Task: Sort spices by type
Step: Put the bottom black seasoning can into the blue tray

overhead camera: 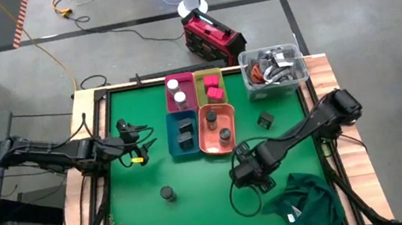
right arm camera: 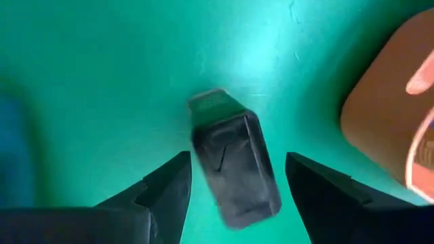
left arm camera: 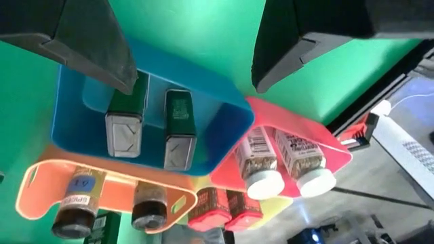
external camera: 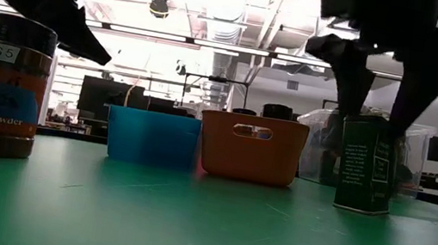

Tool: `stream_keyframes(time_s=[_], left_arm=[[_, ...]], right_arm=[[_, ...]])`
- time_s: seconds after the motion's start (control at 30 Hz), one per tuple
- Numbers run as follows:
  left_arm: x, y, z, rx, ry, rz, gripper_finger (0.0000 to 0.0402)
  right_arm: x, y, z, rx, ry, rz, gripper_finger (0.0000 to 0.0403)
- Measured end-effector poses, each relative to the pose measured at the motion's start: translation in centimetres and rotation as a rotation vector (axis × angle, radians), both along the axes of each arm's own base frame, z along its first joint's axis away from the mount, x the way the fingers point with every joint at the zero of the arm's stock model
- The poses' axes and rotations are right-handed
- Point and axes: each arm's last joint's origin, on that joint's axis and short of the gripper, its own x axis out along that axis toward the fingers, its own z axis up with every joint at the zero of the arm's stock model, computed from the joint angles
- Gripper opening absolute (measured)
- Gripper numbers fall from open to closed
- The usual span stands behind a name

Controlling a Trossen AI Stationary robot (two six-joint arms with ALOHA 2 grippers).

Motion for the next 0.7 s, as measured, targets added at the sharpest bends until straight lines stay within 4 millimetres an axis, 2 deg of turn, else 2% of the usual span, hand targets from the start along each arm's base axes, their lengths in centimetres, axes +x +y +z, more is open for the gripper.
stream_keyframes(time_s=[0.23, 0.4, 0.53, 0.7], left_arm=[[-0.1, 0.0, -0.1, 0.002, 0.015, -0.001, 0.0281], [-0.1, 0.0, -0.2, 0.002, 0.02, -0.001, 0.0281], [-0.1, 0.0, -0.2, 0.004, 0.022, -0.002, 0.0281], [-0.1, 0.0, -0.2, 0.013, 0.032, -0.006, 0.0281]], right_arm=[[0.5, -0.1, -2.1, -0.057, 0.081, 0.049, 0.026], [0.8, -0.3, -2.6, -0.054, 0.098, 0.088, 0.0215], [1.4, -1.0, -1.9, -0.051, 0.082, 0.111, 0.0149], [3.2, -2.6, 0.5, -0.031, 0.004, 0.074, 0.0144]])
